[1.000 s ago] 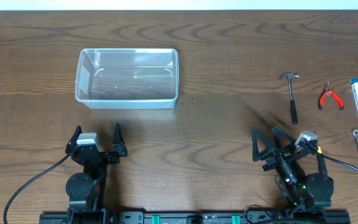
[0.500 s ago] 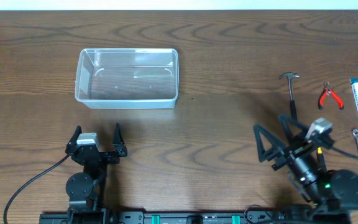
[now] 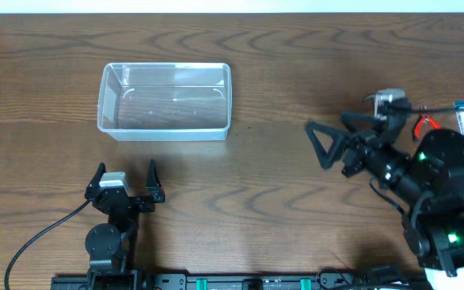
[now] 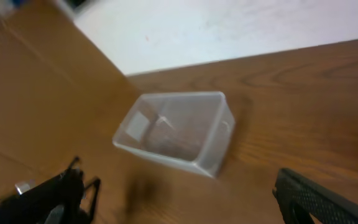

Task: Pack container
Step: 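Swing the right gripper up and left toward the clear container's right side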

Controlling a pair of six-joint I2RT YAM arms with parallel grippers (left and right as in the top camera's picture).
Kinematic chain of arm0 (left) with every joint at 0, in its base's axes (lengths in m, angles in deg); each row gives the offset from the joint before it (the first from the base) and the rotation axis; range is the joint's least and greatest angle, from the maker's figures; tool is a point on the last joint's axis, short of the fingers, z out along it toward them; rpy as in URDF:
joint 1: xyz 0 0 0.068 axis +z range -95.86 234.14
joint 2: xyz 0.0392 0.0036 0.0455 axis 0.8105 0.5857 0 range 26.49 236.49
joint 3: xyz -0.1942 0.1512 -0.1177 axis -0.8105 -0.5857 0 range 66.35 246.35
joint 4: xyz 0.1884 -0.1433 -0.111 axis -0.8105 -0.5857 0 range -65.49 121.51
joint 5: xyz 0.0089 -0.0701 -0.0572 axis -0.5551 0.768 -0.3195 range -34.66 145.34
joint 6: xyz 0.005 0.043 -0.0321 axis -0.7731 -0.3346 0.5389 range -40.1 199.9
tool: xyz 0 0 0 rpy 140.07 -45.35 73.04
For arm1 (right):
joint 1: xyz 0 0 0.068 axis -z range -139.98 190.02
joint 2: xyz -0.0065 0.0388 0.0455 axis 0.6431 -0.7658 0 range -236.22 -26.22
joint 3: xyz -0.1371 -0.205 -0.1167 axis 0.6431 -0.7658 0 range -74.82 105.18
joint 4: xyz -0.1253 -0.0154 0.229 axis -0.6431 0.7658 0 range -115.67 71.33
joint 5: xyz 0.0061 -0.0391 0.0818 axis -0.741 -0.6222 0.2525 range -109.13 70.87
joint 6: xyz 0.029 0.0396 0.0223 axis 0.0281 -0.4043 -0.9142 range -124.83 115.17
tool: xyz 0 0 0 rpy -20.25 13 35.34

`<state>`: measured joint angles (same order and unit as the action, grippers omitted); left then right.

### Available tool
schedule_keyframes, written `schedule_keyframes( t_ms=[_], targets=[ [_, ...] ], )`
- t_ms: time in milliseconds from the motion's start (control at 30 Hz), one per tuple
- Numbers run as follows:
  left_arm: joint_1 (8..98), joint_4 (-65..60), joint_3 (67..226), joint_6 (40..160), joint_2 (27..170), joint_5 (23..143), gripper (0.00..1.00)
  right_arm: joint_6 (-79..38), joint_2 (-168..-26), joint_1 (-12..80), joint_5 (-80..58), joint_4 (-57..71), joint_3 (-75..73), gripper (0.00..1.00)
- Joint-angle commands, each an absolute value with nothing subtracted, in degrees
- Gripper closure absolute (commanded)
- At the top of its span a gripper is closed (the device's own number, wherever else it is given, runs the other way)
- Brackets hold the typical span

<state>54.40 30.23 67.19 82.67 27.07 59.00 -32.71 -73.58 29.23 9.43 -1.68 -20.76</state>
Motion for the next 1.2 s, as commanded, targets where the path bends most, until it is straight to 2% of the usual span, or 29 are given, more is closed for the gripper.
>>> schedule_keyframes(
  t_ms=[0, 233, 433, 567, 767, 967, 1167],
  targets=[
    [54.18, 27.72, 66.58, 82.71, 26.72, 59.11, 0.02, -36.95, -73.75, 28.69, 12.01, -5.75, -18.92, 0.01],
    [54.18, 27.72, 66.58, 82.71, 26.72, 59.11, 0.02, -34.5, -74.45, 26.7, 3.96, -2.05, -14.31, 0.01],
    [54.18, 27.72, 66.58, 82.71, 26.72, 59.11, 0.02, -29.86, -80.53, 17.34, -14.66, 15.74, -3.4, 0.01],
    [54.18, 27.72, 66.58, 82.71, 26.72, 59.11, 0.02, -29.54, -87.35, 10.39, -24.32, 20.74, 2.96, 0.01],
    [54.18, 27.72, 66.58, 82.71, 26.72, 59.11, 0.02, -28.97, -99.02, 7.36, -24.47, 26.53, 13.47, 0.01],
    [54.18, 27.72, 66.58, 82.71, 26.72, 59.11, 0.02, -28.99, -110.25, 7.36, -24.54, 40.2, 24.05, 0.01],
    [54.18, 27.72, 66.58, 82.71, 26.72, 59.11, 0.02, -28.99, -113.64, 7.29, -24.56, 47.01, 26.69, 0.01]
  ],
)
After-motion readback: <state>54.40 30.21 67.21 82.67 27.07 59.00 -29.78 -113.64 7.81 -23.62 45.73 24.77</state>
